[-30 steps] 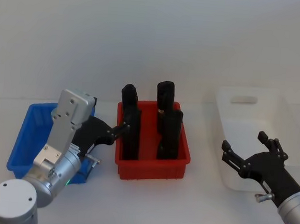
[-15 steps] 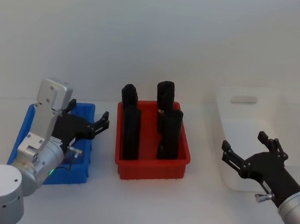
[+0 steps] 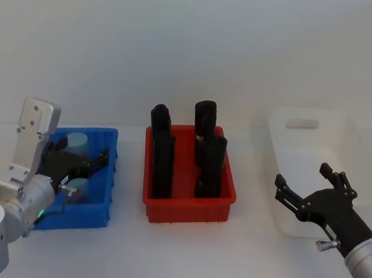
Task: Pick the cotton swabs from the blue box and place them into the white box.
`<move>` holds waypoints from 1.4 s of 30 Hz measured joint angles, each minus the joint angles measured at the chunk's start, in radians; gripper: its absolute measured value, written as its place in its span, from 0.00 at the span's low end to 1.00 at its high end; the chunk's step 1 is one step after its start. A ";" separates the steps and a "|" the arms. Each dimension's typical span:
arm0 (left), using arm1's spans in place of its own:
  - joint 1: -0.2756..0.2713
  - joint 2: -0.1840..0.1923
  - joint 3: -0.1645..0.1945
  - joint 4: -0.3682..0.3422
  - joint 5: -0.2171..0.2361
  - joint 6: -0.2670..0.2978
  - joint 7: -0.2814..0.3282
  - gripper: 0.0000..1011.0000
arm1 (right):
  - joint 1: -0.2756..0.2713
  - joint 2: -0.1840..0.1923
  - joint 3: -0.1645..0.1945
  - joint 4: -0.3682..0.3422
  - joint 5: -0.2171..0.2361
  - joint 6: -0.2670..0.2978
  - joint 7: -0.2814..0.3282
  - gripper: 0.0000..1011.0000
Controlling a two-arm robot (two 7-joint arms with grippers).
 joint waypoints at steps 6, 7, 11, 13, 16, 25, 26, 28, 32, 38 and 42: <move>0.002 0.008 -0.013 0.019 -0.018 0.022 0.001 0.99 | 0.000 0.000 0.000 0.000 0.000 0.000 0.000 0.99; 0.002 0.009 -0.014 0.021 -0.020 0.025 0.001 0.99 | 0.000 0.000 0.000 0.000 0.000 0.000 0.000 0.99; 0.005 0.012 -0.019 0.032 -0.025 0.035 -0.002 0.99 | 0.000 0.000 0.000 0.000 0.000 0.000 0.000 0.99; 0.005 0.013 -0.021 0.039 -0.026 0.039 -0.005 0.99 | 0.000 0.000 0.000 0.000 0.000 0.000 0.000 0.99; 0.005 0.015 -0.024 0.050 -0.026 0.044 -0.011 0.99 | 0.000 0.000 0.000 0.000 0.000 0.000 0.000 0.99; 0.000 0.015 -0.028 0.085 -0.023 0.049 -0.029 0.99 | 0.000 0.000 0.000 0.000 0.000 0.000 0.000 0.99; -0.001 0.015 -0.029 0.091 -0.022 0.050 -0.033 0.99 | 0.000 0.000 0.000 0.000 0.000 0.000 0.000 0.99; -0.003 0.014 -0.030 0.098 -0.021 0.050 -0.039 0.99 | 0.000 0.000 0.000 0.000 0.000 0.000 0.000 0.99; -0.006 0.013 -0.030 0.110 -0.020 0.050 -0.049 0.99 | 0.000 0.000 0.000 0.000 0.000 0.000 0.000 0.99; -0.011 0.010 -0.031 0.129 -0.021 0.050 -0.065 0.99 | 0.000 0.000 0.000 0.000 0.000 0.000 0.000 0.99; -0.013 0.008 -0.031 0.140 -0.022 0.050 -0.075 0.99 | 0.000 0.000 0.000 0.000 0.000 0.000 0.000 0.99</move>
